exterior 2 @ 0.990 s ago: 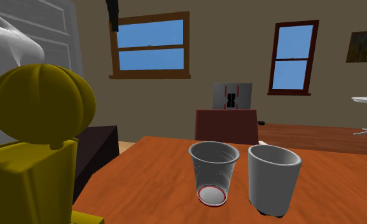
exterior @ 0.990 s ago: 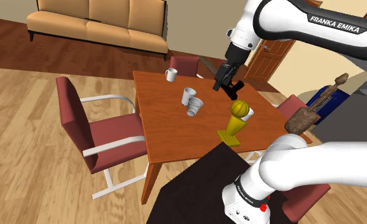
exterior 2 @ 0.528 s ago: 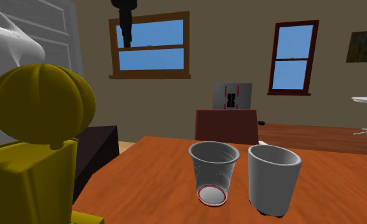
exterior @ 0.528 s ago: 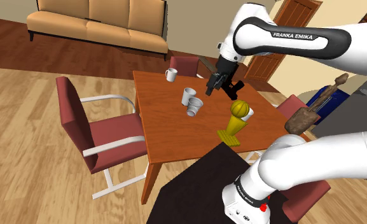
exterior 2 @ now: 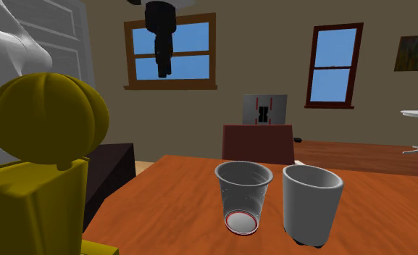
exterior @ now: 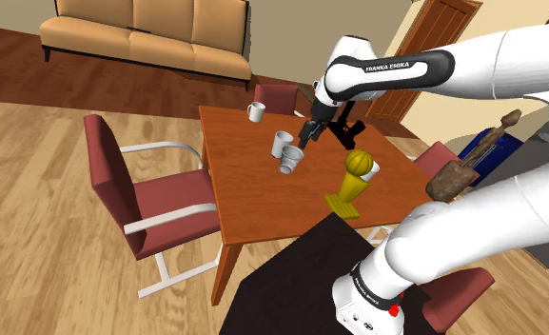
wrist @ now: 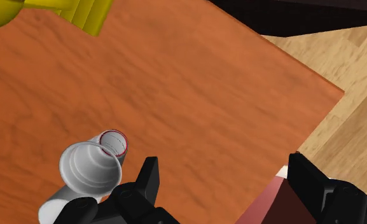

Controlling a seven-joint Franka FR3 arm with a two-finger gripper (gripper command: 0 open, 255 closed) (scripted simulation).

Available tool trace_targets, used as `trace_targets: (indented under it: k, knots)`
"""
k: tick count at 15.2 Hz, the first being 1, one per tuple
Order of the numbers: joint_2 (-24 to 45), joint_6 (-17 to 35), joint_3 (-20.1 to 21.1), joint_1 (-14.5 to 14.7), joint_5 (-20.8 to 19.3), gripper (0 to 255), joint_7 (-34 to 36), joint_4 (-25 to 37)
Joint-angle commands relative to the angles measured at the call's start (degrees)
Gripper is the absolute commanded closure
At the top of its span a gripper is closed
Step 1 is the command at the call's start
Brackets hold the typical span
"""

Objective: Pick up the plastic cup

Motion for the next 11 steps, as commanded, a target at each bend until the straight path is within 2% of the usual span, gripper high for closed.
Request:
trace_targets:
  k: [1,6,11]
  knots:
    - [4.88,3.41,-1.37,-0.26,0.21,0,-1.80,1.66]
    - [15.58,10.26,-3.91,-0.82,2.08,0,-6.19,5.58]
    - [26.75,15.45,-5.26,-2.01,5.73,0,-11.26,11.39]
